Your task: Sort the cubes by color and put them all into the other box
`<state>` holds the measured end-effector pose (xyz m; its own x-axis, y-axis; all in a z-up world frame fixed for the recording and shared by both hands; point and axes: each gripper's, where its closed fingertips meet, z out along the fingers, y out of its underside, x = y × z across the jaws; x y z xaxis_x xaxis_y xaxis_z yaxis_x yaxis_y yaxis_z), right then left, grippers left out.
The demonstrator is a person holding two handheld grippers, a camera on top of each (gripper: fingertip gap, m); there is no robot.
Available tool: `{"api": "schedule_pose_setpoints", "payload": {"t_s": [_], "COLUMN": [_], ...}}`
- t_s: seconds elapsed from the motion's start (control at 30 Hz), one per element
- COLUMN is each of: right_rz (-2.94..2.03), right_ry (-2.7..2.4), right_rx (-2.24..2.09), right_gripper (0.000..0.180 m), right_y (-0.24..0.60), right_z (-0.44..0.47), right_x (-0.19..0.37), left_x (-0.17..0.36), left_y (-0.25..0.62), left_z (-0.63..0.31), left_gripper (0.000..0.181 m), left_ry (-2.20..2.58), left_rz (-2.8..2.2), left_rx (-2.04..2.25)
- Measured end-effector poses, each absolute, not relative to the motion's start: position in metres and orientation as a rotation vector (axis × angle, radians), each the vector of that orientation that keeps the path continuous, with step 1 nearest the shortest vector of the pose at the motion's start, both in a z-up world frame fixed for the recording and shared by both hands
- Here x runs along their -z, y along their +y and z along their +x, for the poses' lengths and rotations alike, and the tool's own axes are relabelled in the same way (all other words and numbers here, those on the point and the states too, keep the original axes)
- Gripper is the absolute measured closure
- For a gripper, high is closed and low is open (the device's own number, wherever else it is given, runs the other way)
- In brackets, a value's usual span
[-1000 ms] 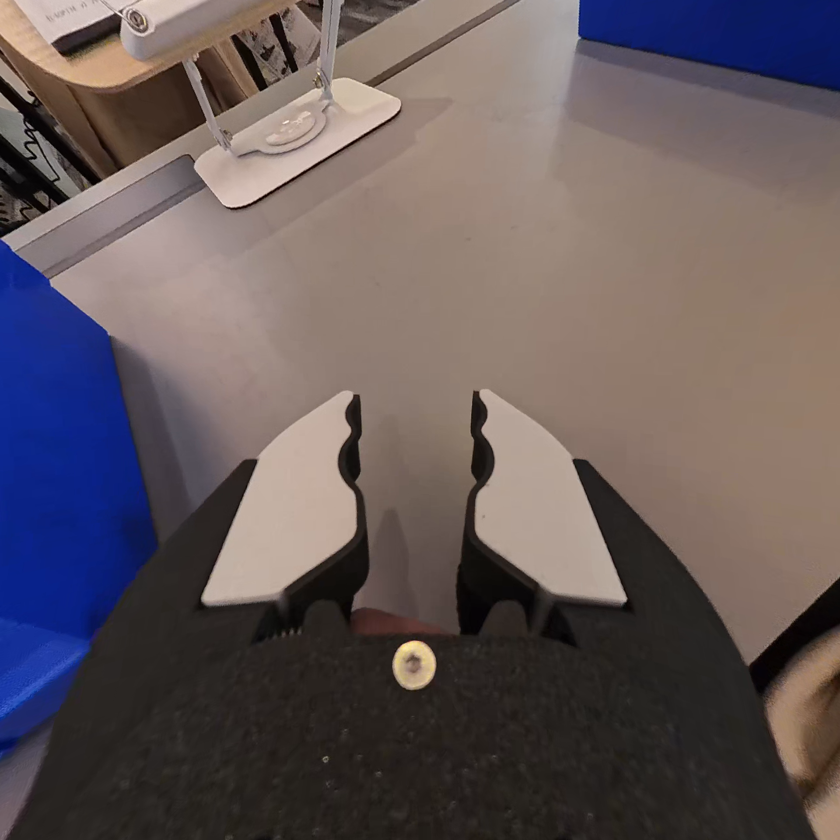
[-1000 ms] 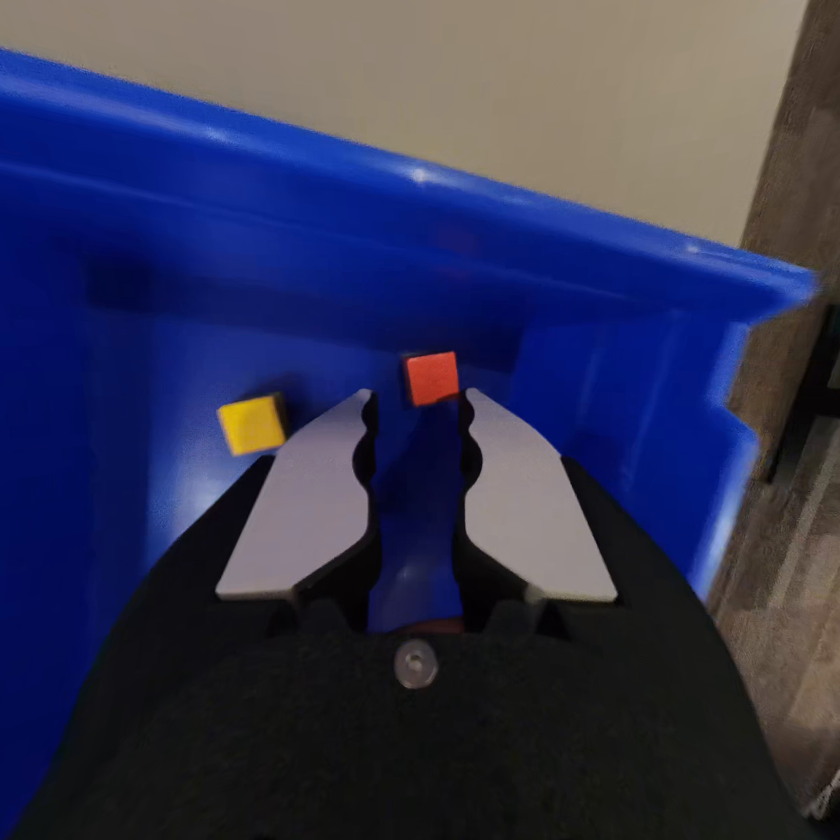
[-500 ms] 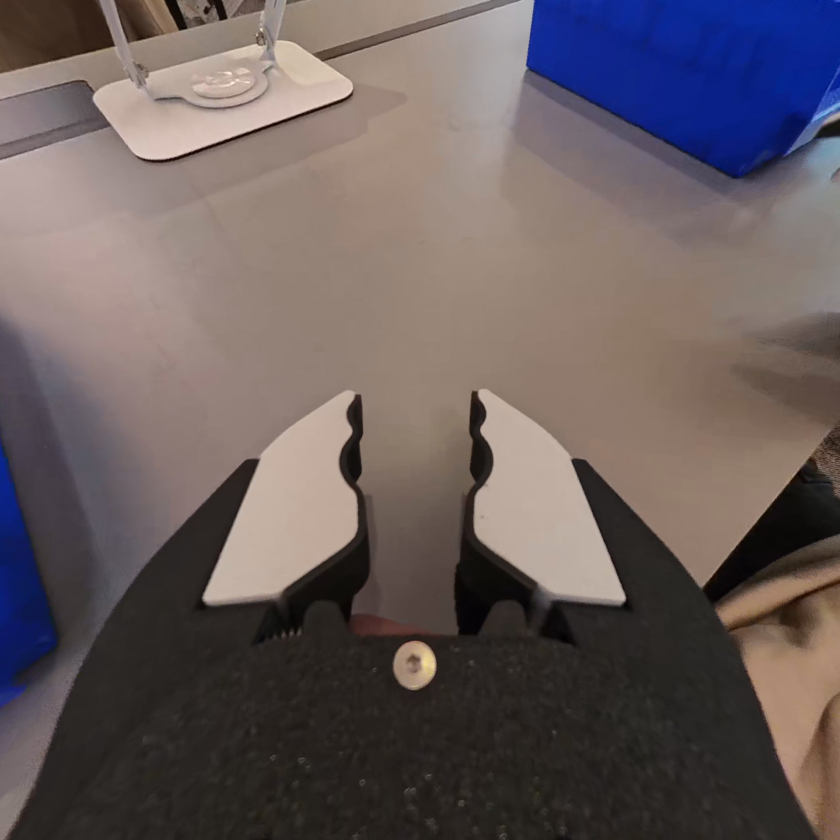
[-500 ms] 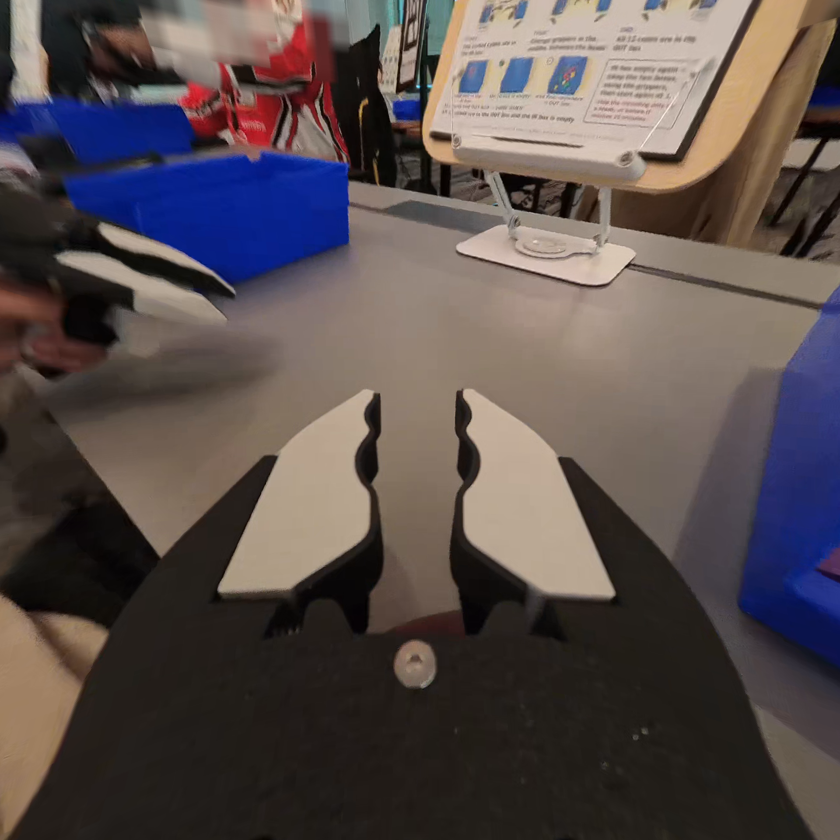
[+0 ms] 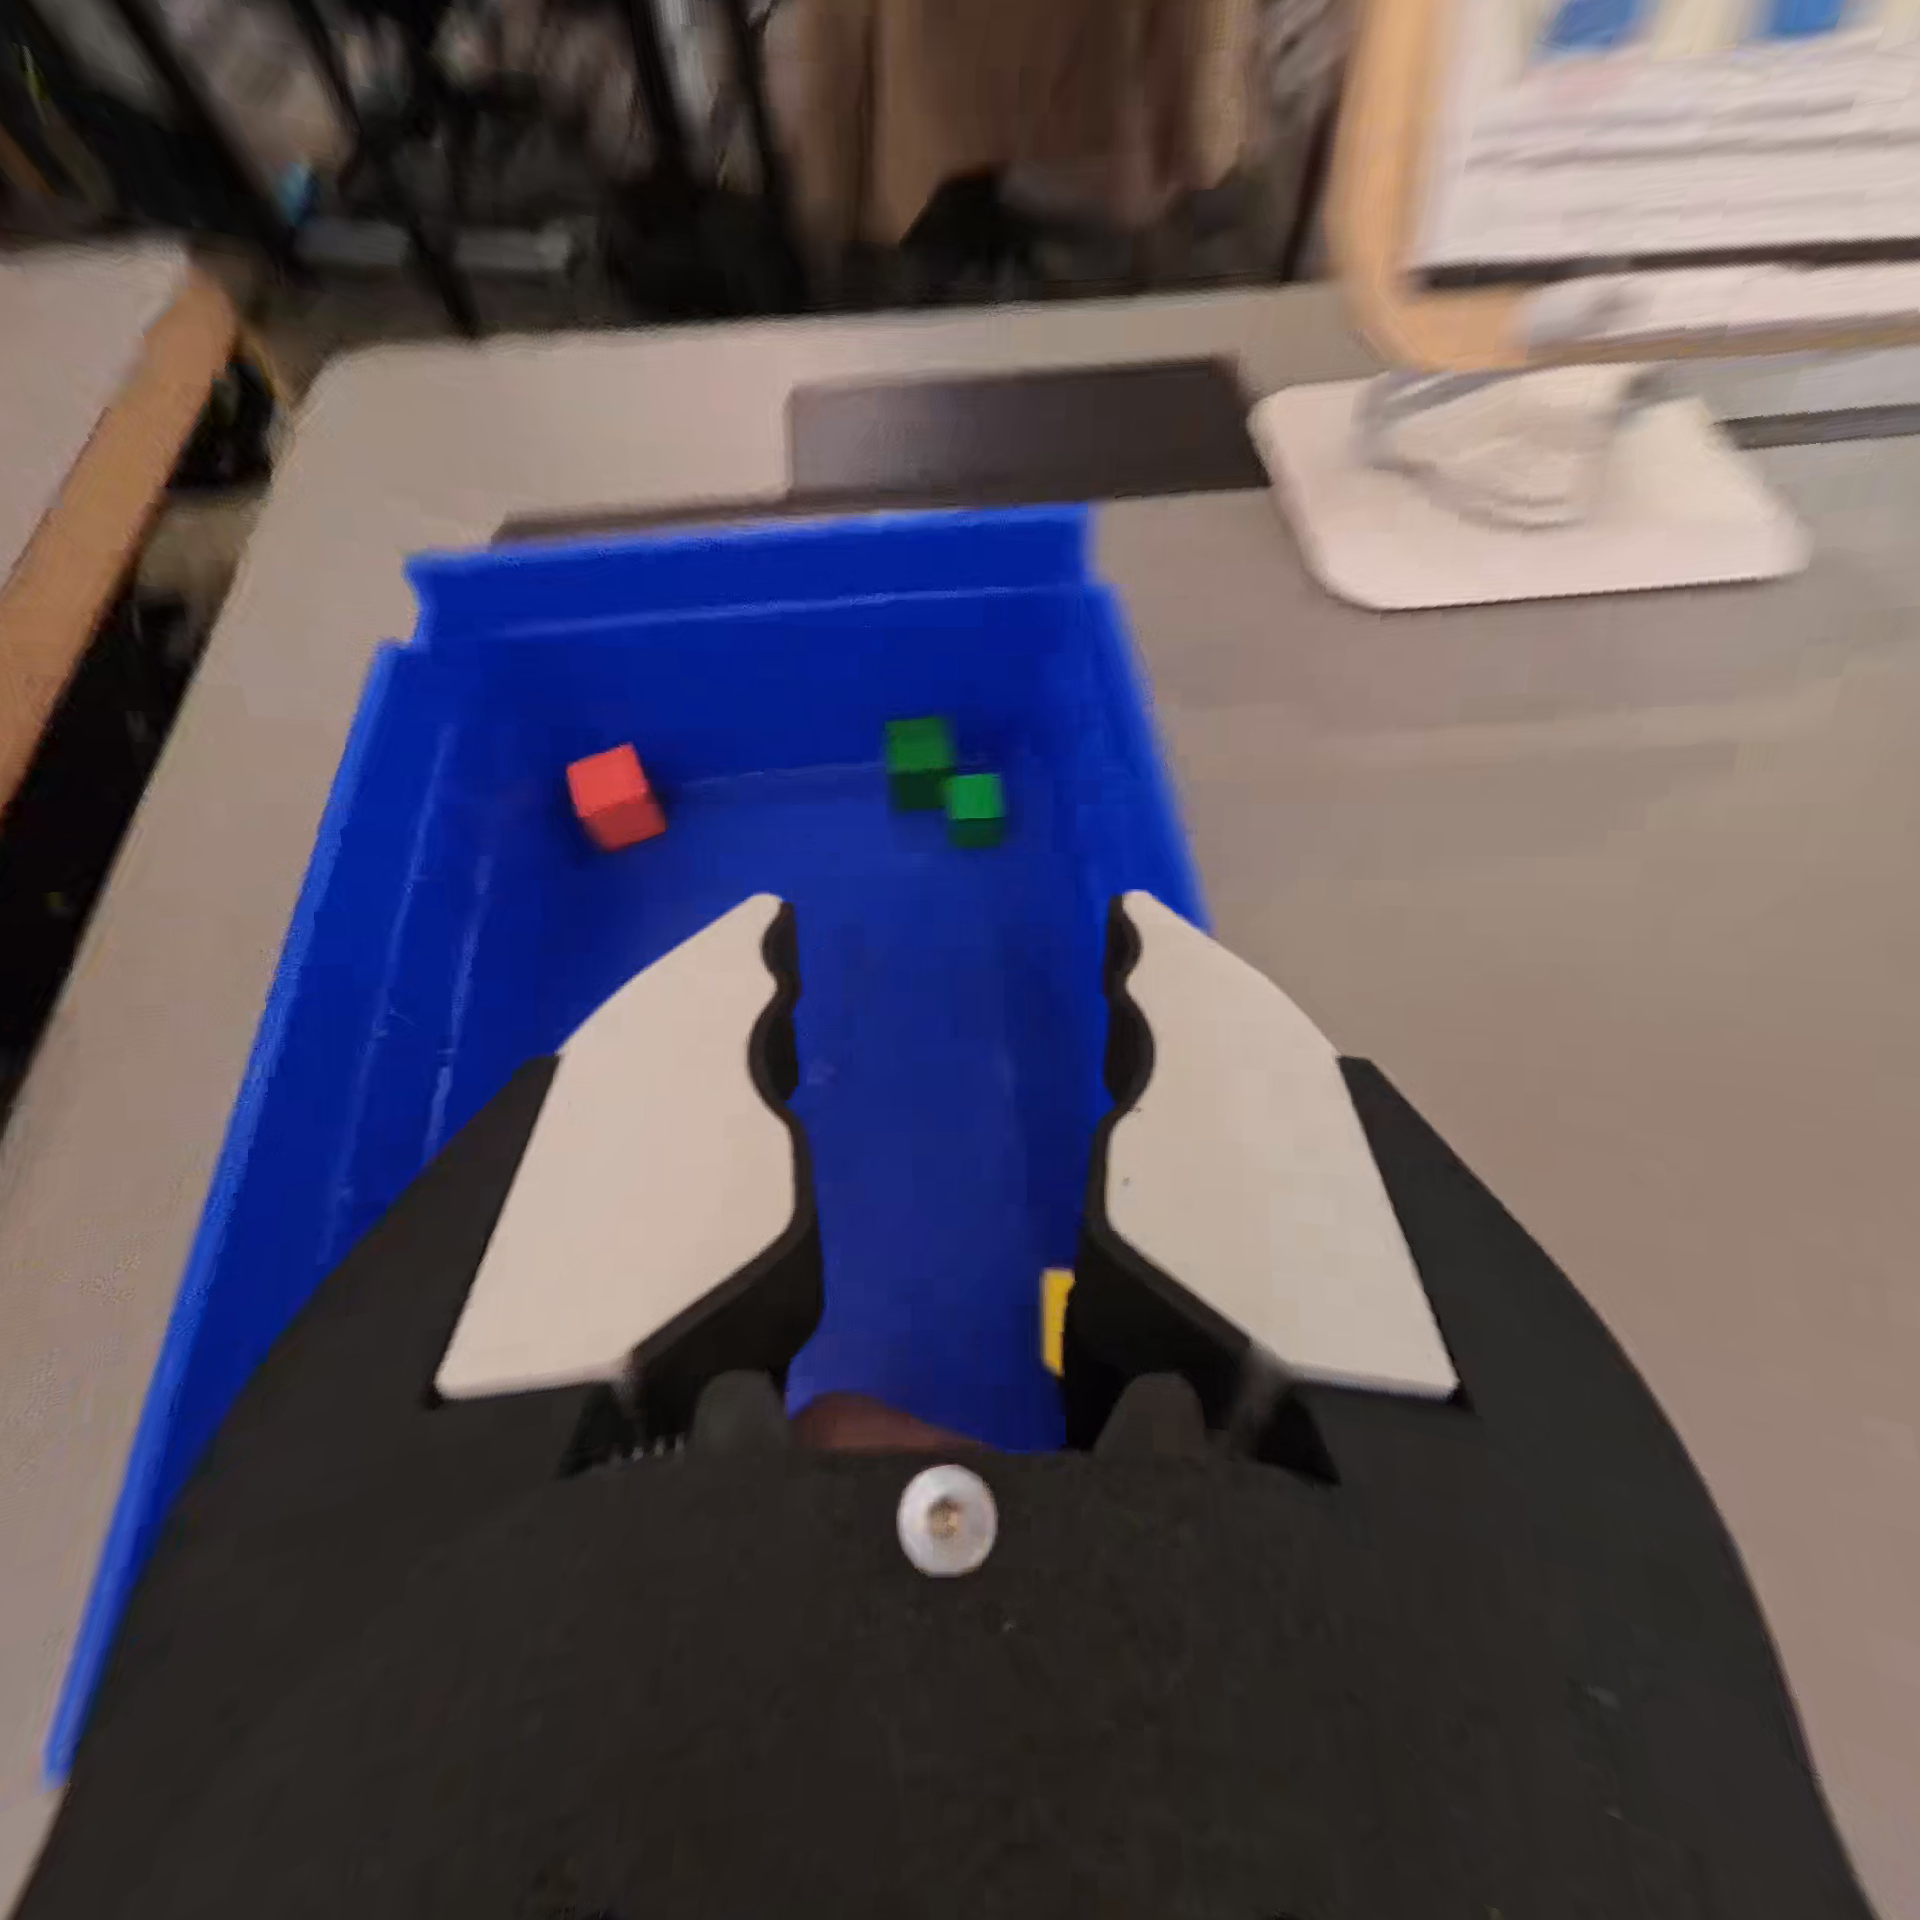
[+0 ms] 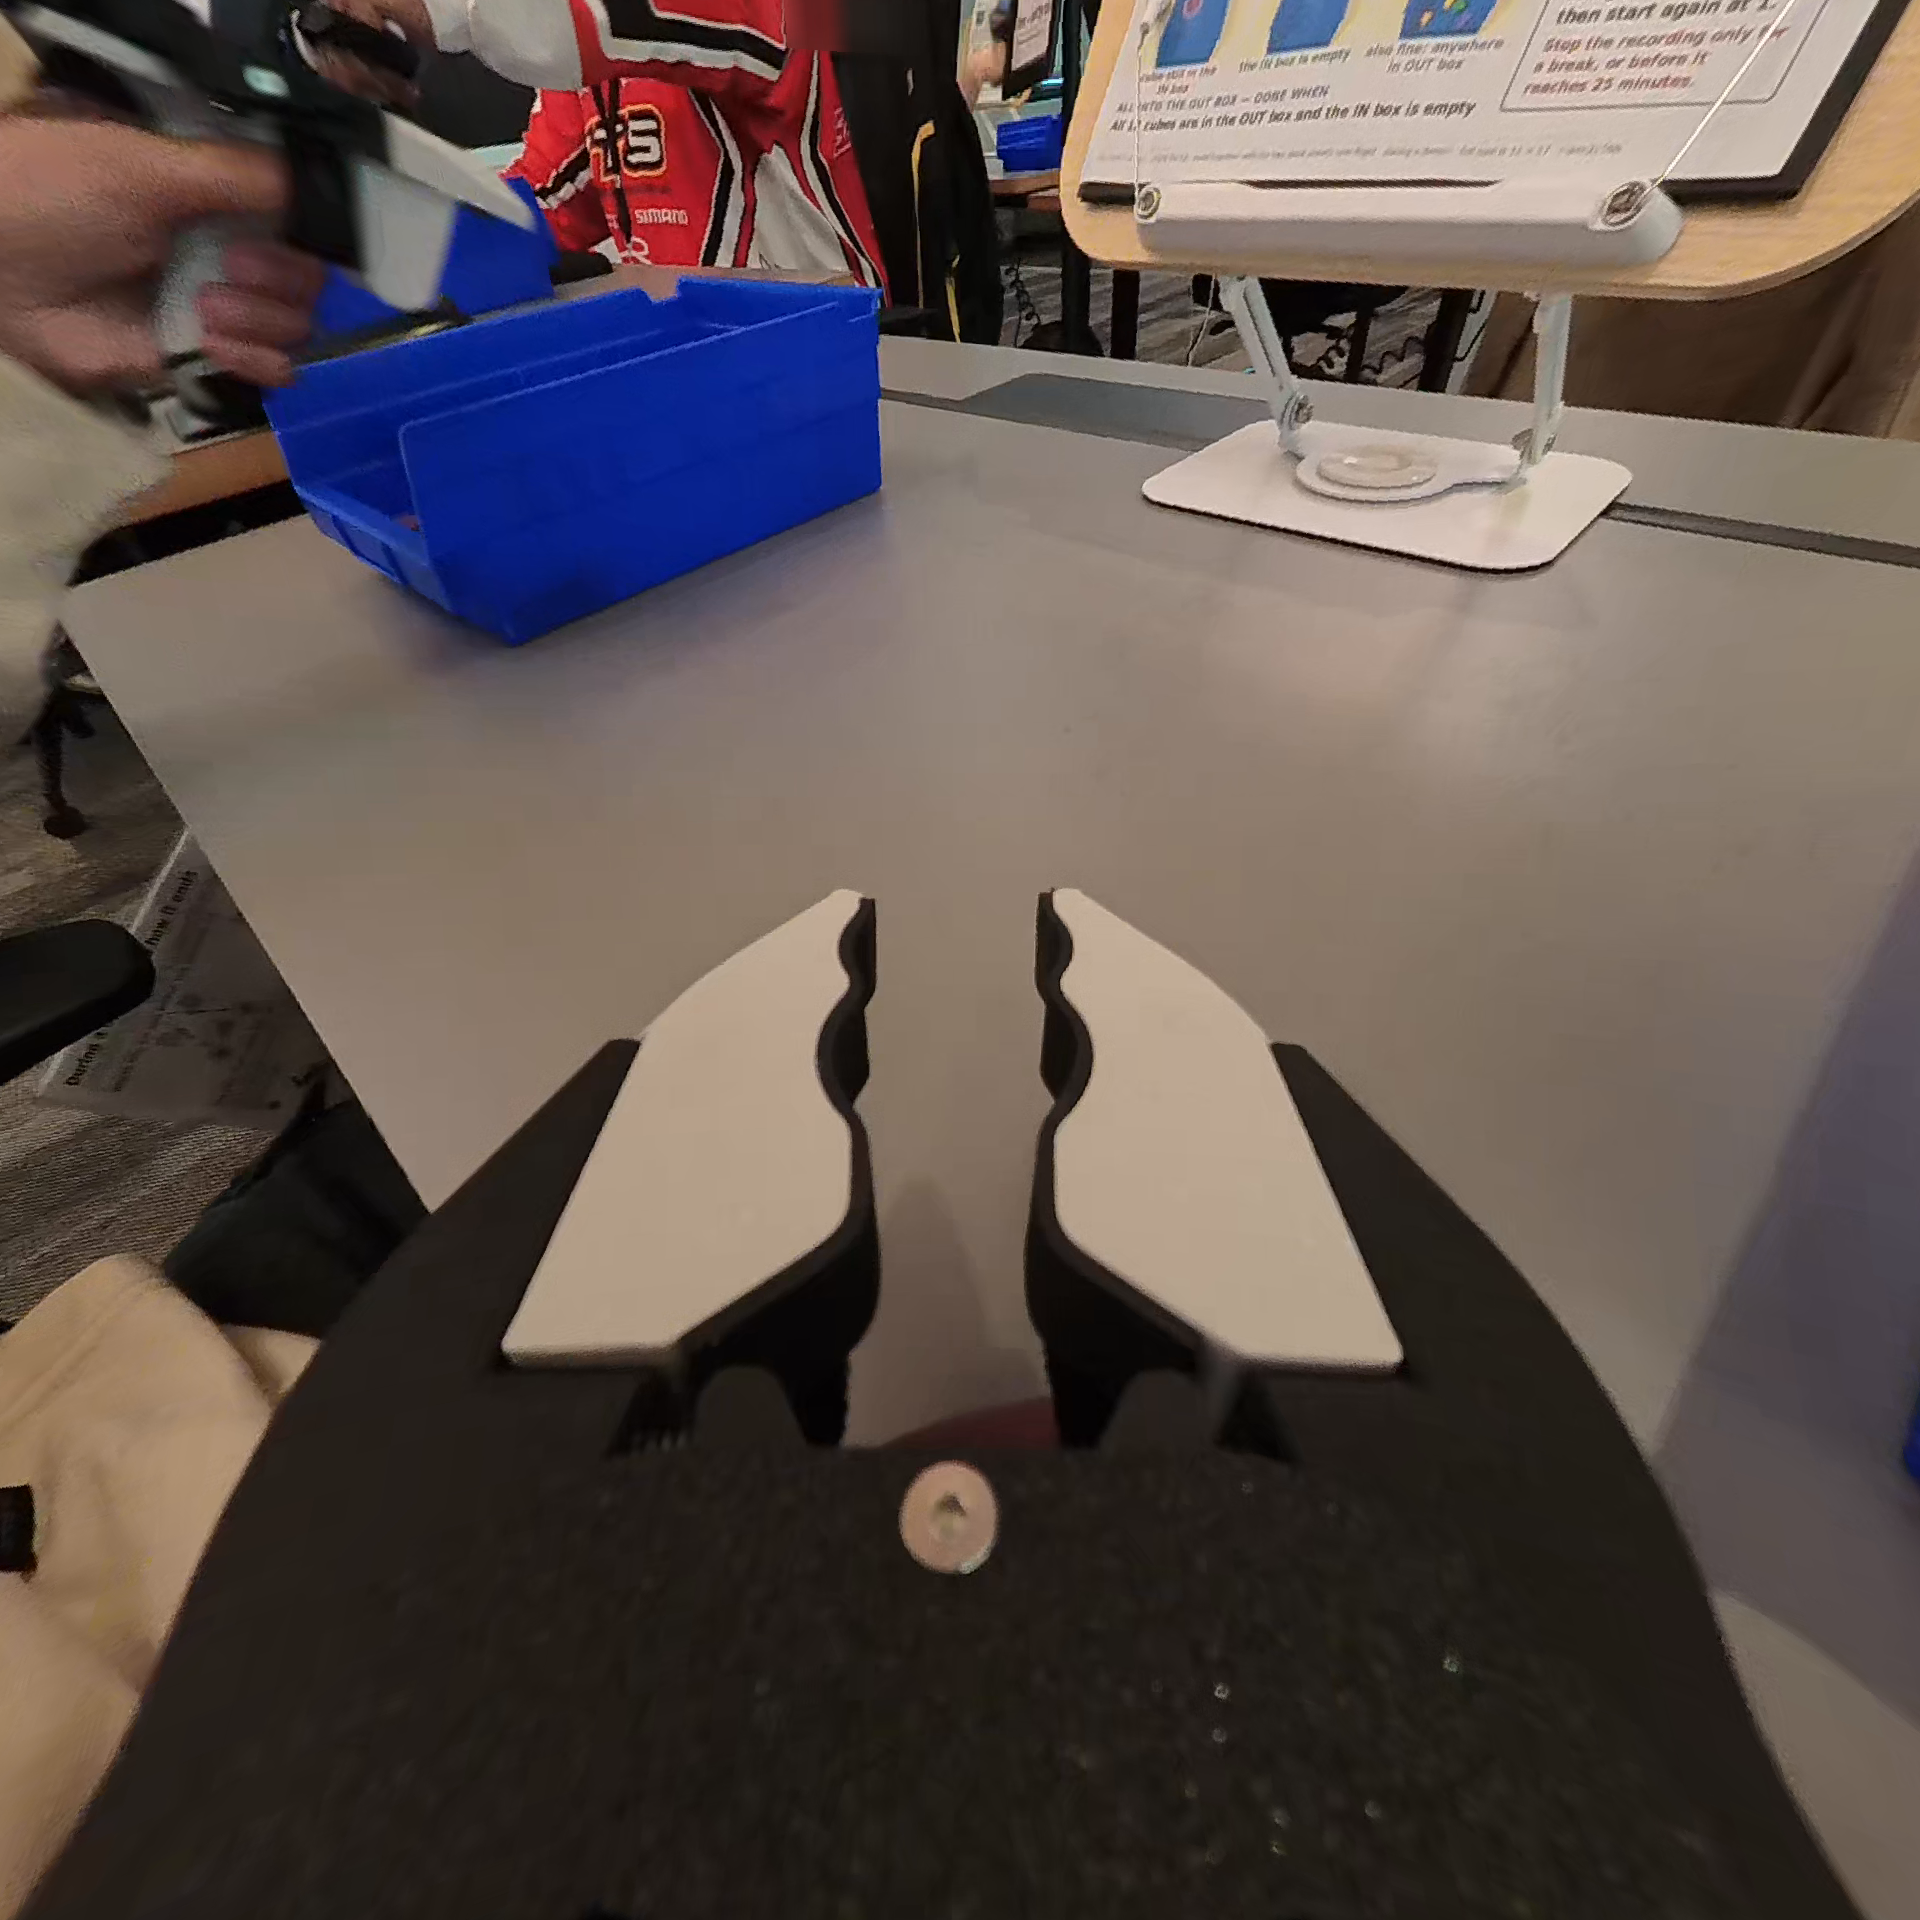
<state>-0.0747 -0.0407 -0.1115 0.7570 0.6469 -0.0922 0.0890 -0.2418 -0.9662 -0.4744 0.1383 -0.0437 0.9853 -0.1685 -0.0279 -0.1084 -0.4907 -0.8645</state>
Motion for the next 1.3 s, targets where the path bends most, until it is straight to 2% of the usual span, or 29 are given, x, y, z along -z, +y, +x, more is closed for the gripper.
{"api": "schedule_pose_setpoints", "payload": {"t_s": [0.17,0.33,0.47,0.57,0.6,0.63,0.73,0.87,1.13,1.3], "right_rz": [-1.781,-1.779,-1.783,-1.794,-1.800,-1.806,-1.811,-1.816,-1.808,-1.812], "right_ry": [-0.586,-0.602,-0.578,-0.572,-0.570,-0.568,-0.569,-0.591,-0.578,-0.576], "right_rx": [-0.633,-0.643,-0.656,-0.694,-0.704,-0.712,-0.731,-0.735,-0.723,-0.699], "right_gripper": [0.151,0.152,0.152,0.153,0.153,0.153,0.154,0.154,0.155,0.155], "right_y": [-0.042,-0.050,-0.050,-0.050,-0.050,-0.049,-0.049,-0.049,-0.051,-0.050], "right_z": [-0.077,-0.075,-0.069,-0.068,-0.069,-0.069,-0.070,-0.074,-0.070,-0.071], "right_x": [0.114,0.114,0.114,0.114,0.115,0.116,0.116,0.117,0.116,0.116], "left_x": [0.110,0.147,0.165,0.181,0.183,0.184,0.184,0.167,0.044,0.027], "left_y": [0.230,0.266,0.275,0.282,0.286,0.288,0.291,0.282,0.176,0.106], "left_z": [-0.535,-0.575,-0.585,-0.582,-0.581,-0.581,-0.578,-0.561,-0.484,-0.457], "left_gripper": [0.109,0.111,0.126,0.116,0.124,0.151,0.151,0.151,0.152,0.152], "left_ry": [-0.105,-0.209,-0.228,-0.239,-0.242,-0.248,-0.256,-0.171,0.320,0.387], "left_rz": [-2.272,-2.355,-2.384,-2.409,-2.402,-2.387,-2.380,-2.343,-1.882,-1.728], "left_rx": [-0.061,-0.241,-0.272,-0.246,-0.226,-0.206,-0.083,0.015,-0.066,-0.054]}}
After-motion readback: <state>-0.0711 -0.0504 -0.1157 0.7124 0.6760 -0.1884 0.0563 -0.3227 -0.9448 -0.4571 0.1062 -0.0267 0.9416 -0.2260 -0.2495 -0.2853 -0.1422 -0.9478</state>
